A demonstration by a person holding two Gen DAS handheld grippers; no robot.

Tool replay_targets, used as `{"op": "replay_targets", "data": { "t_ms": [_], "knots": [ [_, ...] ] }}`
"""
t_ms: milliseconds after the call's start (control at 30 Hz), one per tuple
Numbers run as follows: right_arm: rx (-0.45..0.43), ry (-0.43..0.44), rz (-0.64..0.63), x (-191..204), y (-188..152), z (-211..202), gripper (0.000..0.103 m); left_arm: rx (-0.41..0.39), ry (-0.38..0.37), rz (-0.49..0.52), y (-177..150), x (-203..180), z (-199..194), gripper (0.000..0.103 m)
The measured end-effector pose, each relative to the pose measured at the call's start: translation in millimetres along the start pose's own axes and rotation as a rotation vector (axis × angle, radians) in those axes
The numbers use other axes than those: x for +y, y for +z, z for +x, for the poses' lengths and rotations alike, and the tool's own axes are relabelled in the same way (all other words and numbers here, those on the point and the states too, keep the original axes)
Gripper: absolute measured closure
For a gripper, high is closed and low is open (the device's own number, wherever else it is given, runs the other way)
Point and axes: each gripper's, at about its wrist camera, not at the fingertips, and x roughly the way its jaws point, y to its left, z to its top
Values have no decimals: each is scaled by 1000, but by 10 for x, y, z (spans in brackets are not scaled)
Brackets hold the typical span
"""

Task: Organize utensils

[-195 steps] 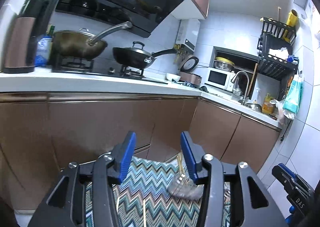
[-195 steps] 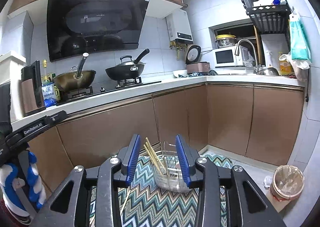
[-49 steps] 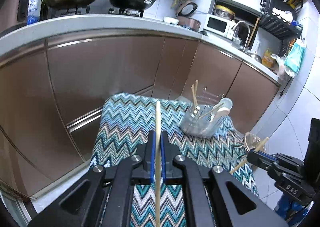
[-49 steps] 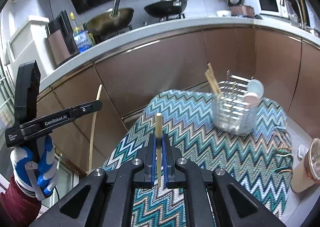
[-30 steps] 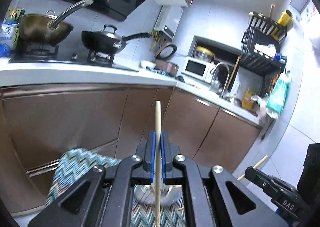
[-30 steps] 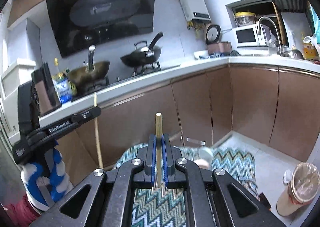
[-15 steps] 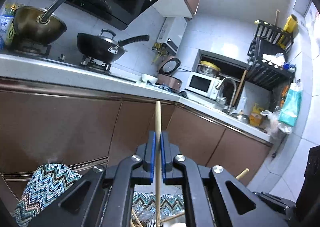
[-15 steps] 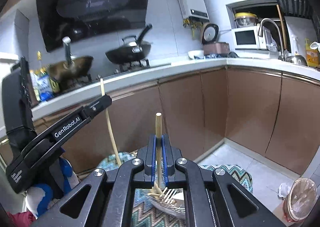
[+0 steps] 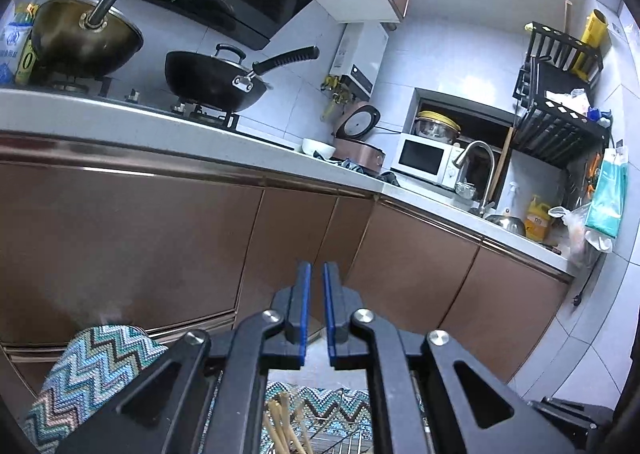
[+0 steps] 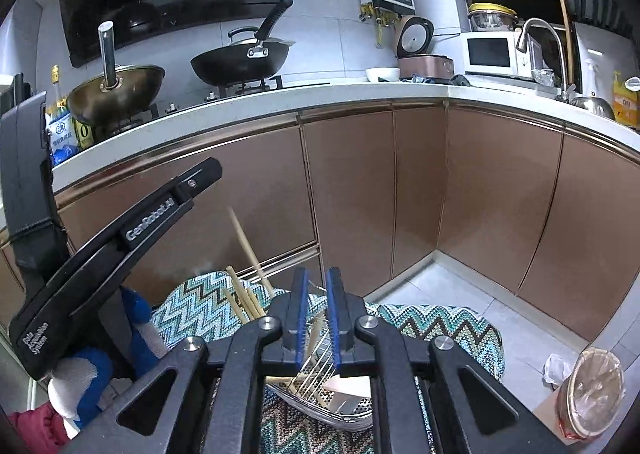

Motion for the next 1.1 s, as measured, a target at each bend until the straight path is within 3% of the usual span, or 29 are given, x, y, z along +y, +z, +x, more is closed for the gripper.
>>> {"op": "replay_targets", "data": {
  "t_ms": [167,300,467,633,833,933,1100],
  "knots": [
    [-25,-15,10,56,39,-172,82,2,9,22,105,15,-236,94],
    [-56,-27,23,93,63,-406,77,18,28,44,192,21,-462,75],
    [-92,-55,20,185,59,-738,69,35,58,75,286,14,-861,68],
    [-119,-86,14,292,0,-1063,60,28,93,117,317,-1,-1295,53],
    [-152,-132,27,400,-143,-1414,46,20,112,168,329,12,-1814,50],
    [-164,-155,29,451,-220,-1554,37,11,133,199,311,35,-2057,38],
    [-190,-214,21,556,-372,-1812,20,-7,177,228,267,138,-2412,31]
  ]
}}
